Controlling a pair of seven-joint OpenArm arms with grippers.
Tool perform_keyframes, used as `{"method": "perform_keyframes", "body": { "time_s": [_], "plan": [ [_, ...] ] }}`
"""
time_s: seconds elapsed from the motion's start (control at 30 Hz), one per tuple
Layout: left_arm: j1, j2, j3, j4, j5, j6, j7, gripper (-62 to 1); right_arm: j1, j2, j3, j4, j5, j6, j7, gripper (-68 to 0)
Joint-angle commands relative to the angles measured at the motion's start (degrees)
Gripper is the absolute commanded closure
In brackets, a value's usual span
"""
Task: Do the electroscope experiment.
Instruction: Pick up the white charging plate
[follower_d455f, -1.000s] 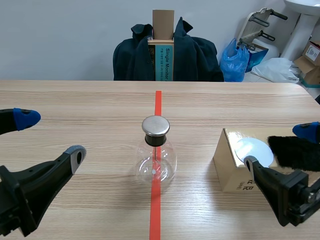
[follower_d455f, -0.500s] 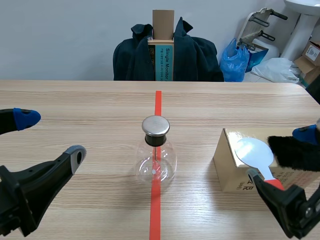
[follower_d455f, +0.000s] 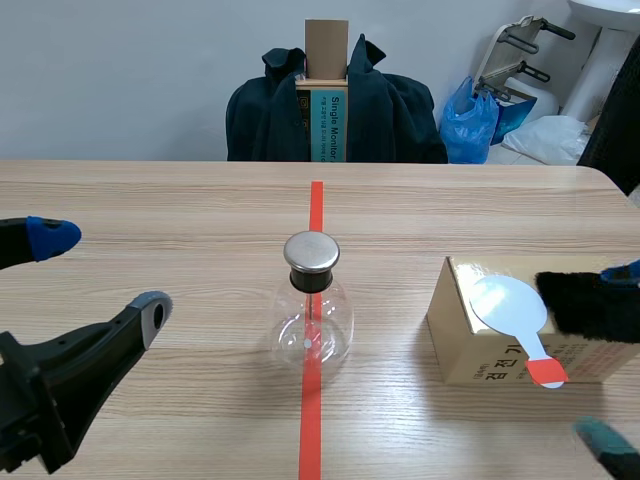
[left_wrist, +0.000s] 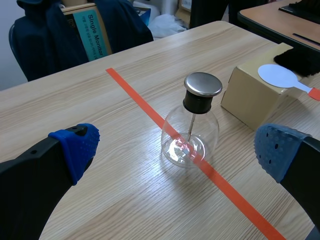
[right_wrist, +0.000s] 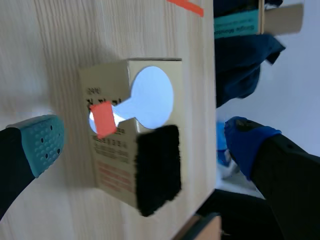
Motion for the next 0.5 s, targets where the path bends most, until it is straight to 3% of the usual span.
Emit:
{"method": "perform_keyframes", "body": {
  "time_s": [0.0,0.1,0.23,0.47],
  "plan": [
    [0.0,-0.2,0.4,0.7,-0.3,-0.1,-0.9,-62.3,0.9,0.5,-0.1,-2.1,-0.4,-3.4,0.4,-67.9],
    [0.0,-0.2,0.4,0.7,-0.3,-0.1,-0.9,-62.3,2.2,0.4,-0.5,-5.6,-5.9,-9.2,0.3,-67.9],
    [0.0,-0.2,0.4,0.7,-0.3,-0.1,-0.8,-62.3,6.4,0.4,-3.2,-12.1,-10.5,-14.4,-0.1,-67.9],
    [0.0,-0.2,0.4,0.7,-0.3,-0.1,-0.7,-62.3,15.1,-1.4,-15.1,-23.2,-14.3,-32.4,-7.8,-67.9]
  ]
}}
